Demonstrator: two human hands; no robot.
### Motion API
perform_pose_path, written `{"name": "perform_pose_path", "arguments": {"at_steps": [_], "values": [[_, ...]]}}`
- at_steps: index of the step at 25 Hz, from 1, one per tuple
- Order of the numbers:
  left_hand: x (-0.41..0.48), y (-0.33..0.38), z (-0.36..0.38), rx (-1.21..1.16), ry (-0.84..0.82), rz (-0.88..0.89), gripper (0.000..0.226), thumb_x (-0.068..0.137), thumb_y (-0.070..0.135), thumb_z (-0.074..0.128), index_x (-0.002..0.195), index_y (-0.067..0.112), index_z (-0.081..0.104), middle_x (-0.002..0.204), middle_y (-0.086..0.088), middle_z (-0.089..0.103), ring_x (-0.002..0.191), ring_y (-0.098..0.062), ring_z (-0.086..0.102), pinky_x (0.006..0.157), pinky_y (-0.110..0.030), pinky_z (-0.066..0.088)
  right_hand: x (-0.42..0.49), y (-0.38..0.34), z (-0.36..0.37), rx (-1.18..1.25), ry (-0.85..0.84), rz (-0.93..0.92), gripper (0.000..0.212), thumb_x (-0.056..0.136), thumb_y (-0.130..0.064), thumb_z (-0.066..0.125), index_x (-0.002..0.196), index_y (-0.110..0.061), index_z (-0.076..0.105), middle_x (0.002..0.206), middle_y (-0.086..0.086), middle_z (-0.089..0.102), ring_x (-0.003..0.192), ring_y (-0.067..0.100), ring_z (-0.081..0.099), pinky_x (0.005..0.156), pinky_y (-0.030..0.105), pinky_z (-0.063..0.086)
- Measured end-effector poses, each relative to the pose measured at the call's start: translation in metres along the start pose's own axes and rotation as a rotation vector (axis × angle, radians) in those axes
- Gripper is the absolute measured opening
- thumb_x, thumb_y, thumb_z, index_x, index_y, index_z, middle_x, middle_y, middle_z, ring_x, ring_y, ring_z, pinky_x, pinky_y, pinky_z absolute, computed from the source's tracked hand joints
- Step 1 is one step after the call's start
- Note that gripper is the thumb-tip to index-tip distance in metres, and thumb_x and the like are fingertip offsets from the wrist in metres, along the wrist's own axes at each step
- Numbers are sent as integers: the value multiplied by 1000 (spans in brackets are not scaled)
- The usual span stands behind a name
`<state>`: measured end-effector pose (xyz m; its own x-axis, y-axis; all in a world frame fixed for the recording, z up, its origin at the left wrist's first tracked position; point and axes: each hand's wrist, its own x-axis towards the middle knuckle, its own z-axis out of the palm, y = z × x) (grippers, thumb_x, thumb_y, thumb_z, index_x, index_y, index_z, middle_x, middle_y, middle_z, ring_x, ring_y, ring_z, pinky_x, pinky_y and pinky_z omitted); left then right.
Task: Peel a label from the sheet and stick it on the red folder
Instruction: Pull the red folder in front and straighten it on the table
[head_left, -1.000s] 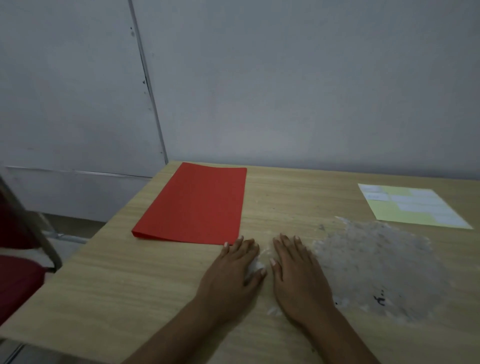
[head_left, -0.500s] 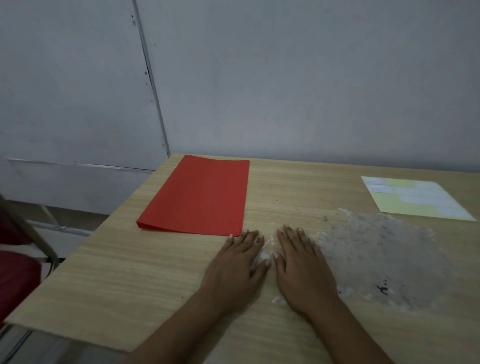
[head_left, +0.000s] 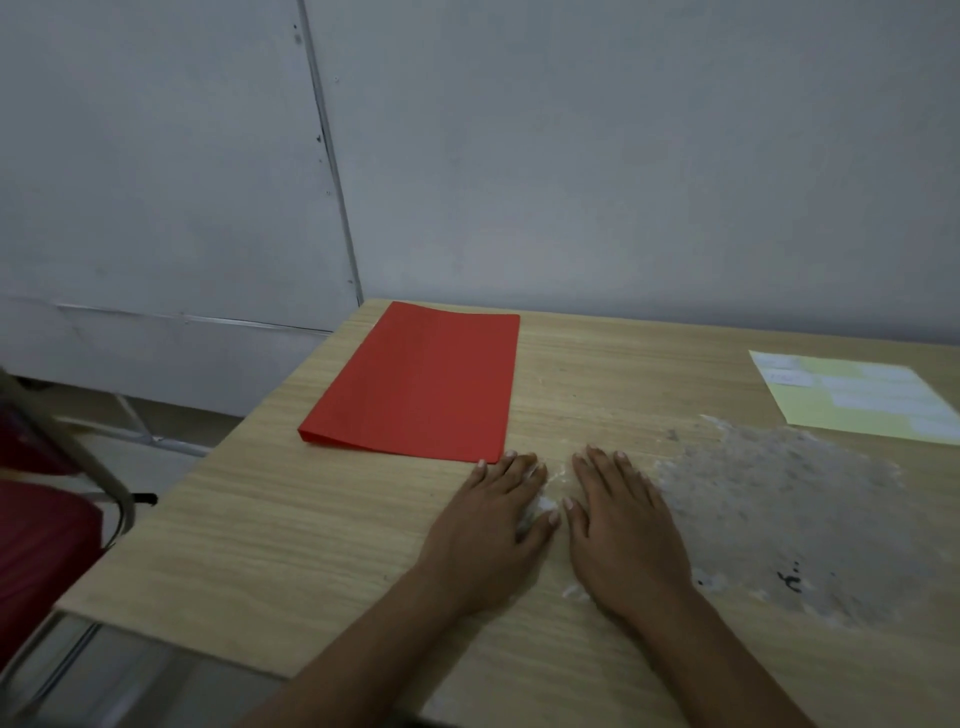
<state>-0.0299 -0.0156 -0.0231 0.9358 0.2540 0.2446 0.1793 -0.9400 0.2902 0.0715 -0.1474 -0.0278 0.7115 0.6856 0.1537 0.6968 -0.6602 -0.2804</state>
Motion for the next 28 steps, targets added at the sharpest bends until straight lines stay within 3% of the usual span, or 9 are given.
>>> {"name": "perform_pose_path", "arguments": {"at_steps": [3,5,6,8,10,13,16,22,28], "values": [[2,-5,-9,-184,70,-24,51,97,45,44,143,24,46,150,4,45,138,-5,37,117,-24,23,4,-5,-4,-20,3,32,57,99,-44,28,152,-25,27,162,-2,23,150,20,16,120,39,17],[5,-17,-25,-308,268,-105,34,93,42,54,119,25,68,111,9,73,96,8,64,85,-11,46,13,-11,-10,-50,52,38,53,96,-45,35,145,-24,40,150,1,40,137,24,34,110,41,32],[7,-28,-34,-338,382,-149,27,91,40,58,104,24,75,87,11,76,73,9,65,67,-9,46,19,-16,-14,-56,68,37,52,95,-46,38,142,-24,43,142,2,46,129,25,39,104,40,36],[13,-57,-54,-331,549,-230,27,91,39,60,82,20,77,64,10,71,55,-4,63,53,-18,48,35,-29,-16,-46,56,35,53,95,-48,39,141,-23,46,134,2,51,122,26,42,98,40,39],[18,-90,-71,-224,644,-323,26,92,37,60,78,20,75,66,9,69,60,-10,61,61,-26,50,49,-43,-15,-33,14,39,54,95,-50,39,140,-21,48,133,4,53,122,28,42,98,41,39],[21,-139,-84,-24,621,-565,33,91,38,57,108,14,73,98,-3,67,96,-23,57,89,-42,48,66,-62,-14,-18,-10,72,56,94,-54,40,133,-16,55,130,9,55,121,31,44,96,43,40],[17,-172,-84,24,531,-758,48,91,41,58,125,8,63,125,-11,58,118,-31,49,100,-49,40,77,-74,-13,-26,-10,116,57,93,-57,41,124,-13,61,126,11,57,119,32,45,94,44,41],[12,-187,-77,-55,434,-728,42,94,37,57,119,4,67,106,-15,70,92,-27,65,88,-40,54,82,-85,-8,-39,4,143,55,92,-57,42,113,-12,66,122,13,56,118,32,45,95,44,41],[10,-190,-74,-47,441,-724,44,95,35,57,124,3,63,105,-14,64,90,-26,61,85,-34,50,86,-90,-4,-3,39,203,54,91,-55,44,110,-10,67,122,14,57,118,33,46,95,44,39]]}}
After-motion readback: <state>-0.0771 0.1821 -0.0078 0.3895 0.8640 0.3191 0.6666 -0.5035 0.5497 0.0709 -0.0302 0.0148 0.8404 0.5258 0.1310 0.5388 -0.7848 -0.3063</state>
